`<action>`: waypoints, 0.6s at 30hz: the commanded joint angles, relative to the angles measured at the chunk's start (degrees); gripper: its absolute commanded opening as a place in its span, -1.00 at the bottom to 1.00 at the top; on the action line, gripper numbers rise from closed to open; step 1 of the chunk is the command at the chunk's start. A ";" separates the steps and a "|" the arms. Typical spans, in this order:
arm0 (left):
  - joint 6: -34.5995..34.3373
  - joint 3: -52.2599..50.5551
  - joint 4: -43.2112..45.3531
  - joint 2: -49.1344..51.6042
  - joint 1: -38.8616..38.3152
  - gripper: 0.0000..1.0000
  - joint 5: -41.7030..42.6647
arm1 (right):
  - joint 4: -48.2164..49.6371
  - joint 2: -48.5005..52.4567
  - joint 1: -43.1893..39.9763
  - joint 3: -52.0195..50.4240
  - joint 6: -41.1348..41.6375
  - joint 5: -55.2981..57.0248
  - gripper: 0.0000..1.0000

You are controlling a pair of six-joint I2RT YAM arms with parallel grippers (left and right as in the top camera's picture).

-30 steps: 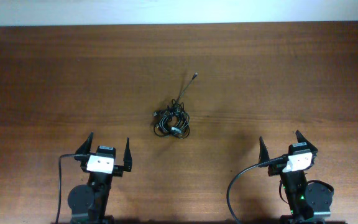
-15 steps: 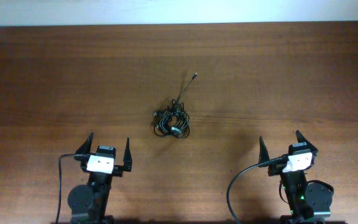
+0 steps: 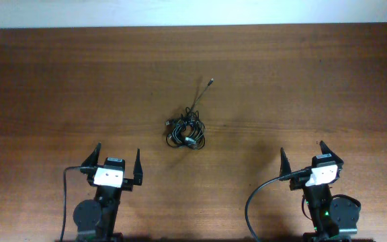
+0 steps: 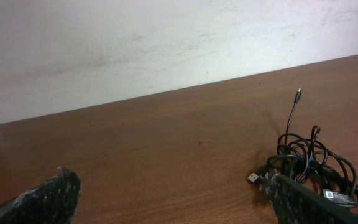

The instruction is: Untangle cables

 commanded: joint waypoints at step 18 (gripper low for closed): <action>-0.66 -0.39 0.17 -0.59 -0.26 0.99 0.63 | 0.02 -0.44 -0.28 -0.35 0.57 -2.32 0.98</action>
